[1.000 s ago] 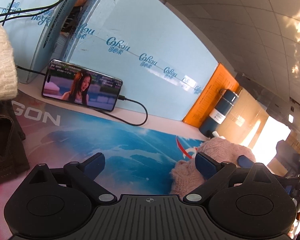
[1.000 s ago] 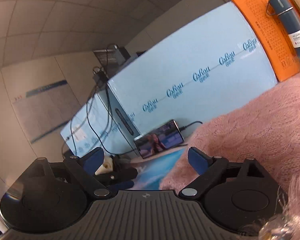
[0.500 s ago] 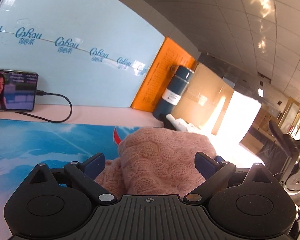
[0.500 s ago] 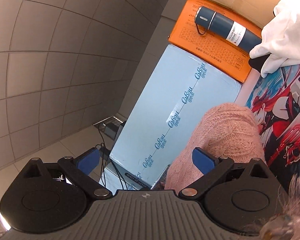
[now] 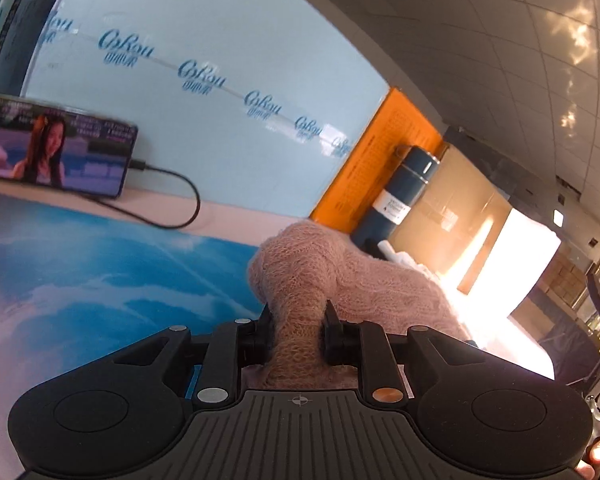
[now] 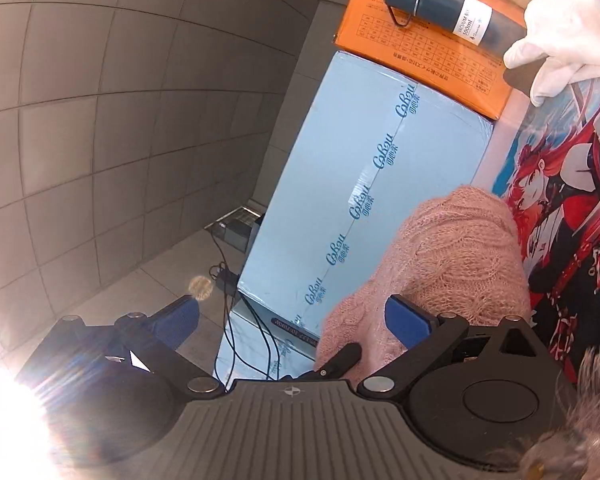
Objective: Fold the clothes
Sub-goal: 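Lift the sweater with both grippers and fold it over toward the white cloth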
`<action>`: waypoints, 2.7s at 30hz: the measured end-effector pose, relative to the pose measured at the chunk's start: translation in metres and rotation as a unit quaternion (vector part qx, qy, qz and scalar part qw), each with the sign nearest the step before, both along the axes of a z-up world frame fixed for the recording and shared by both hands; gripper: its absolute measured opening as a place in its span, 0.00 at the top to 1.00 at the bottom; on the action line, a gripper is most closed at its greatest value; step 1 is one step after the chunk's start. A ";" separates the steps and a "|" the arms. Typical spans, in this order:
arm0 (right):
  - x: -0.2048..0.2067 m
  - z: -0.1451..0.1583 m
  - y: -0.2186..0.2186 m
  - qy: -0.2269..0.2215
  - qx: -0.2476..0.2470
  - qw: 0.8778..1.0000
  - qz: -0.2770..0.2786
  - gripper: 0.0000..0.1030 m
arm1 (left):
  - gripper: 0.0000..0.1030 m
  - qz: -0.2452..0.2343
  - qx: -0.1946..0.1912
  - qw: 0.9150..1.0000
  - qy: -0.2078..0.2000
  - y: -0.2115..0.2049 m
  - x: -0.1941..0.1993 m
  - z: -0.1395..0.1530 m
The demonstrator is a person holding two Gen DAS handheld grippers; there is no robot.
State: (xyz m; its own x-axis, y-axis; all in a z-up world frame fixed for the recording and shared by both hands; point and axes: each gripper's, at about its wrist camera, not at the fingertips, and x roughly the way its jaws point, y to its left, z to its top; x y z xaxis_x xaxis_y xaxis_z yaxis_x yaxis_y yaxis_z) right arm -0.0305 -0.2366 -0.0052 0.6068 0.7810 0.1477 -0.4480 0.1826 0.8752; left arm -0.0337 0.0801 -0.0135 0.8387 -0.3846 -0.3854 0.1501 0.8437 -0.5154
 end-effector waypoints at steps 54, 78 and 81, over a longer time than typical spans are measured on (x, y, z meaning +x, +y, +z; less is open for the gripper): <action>-0.033 0.039 -0.019 -0.067 -0.246 0.945 -0.202 0.58 | 0.46 -0.105 -0.011 0.990 -0.091 -0.075 -0.002 0.029; -0.046 0.012 -0.160 0.102 -0.277 0.789 -0.540 0.55 | 0.44 -0.294 0.028 0.952 -0.086 -0.319 0.113 0.014; -0.040 0.001 -0.170 0.151 -0.276 0.783 -0.536 0.49 | 0.29 -0.272 0.103 0.952 -0.095 -0.339 0.108 0.008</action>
State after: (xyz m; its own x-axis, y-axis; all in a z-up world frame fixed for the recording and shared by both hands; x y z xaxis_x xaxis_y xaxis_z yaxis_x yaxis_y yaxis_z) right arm -0.0710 -0.4067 -0.0040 0.8996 -0.3073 -0.3102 0.4345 0.7000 0.5667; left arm 0.0739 -0.2586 -0.0053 0.5984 -0.7151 -0.3612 0.6676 0.6943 -0.2686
